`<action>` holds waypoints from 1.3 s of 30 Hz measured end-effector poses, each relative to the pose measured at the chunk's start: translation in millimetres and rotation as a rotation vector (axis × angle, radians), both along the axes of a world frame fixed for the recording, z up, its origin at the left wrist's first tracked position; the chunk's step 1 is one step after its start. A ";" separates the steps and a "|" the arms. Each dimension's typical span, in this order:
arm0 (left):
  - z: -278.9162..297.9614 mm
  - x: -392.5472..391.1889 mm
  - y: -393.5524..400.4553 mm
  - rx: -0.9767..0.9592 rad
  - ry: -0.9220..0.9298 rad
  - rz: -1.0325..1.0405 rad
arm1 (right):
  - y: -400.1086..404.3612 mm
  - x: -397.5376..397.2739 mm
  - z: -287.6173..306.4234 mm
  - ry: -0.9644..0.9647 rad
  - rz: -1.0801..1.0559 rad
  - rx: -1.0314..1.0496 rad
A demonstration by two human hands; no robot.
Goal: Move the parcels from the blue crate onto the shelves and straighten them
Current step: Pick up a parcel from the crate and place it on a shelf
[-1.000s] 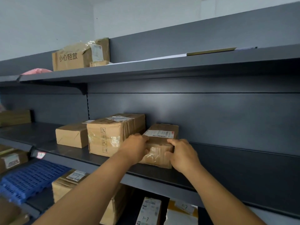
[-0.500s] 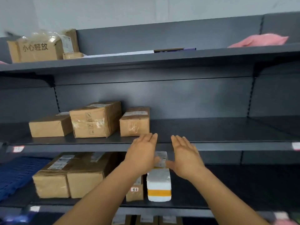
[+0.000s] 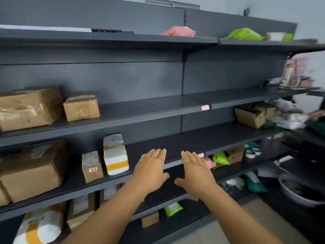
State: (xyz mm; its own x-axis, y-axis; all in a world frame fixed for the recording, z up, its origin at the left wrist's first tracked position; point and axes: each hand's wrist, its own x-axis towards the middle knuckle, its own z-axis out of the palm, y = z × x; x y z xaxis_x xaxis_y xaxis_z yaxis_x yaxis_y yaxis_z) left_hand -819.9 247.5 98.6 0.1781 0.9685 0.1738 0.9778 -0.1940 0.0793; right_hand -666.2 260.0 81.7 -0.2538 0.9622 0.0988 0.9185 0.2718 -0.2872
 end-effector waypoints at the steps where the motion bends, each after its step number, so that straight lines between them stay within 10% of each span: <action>1: -3.3 16.8 -2.8 -0.013 -0.004 -0.029 | -7.5 16.7 -3.0 -0.004 -0.036 0.005; 39: -110.4 644.3 -104.4 -0.267 0.027 -0.872 | -232.5 596.4 -103.3 0.021 -0.936 -0.251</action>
State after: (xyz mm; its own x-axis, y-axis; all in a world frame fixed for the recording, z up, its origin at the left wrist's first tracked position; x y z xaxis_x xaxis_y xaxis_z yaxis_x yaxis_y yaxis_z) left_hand -175.6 143.1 -11.8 0.8665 0.4964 -0.0518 0.4956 -0.8436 0.2065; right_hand -69.9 27.5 -21.6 0.6254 0.7674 -0.1414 0.7257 -0.6386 -0.2558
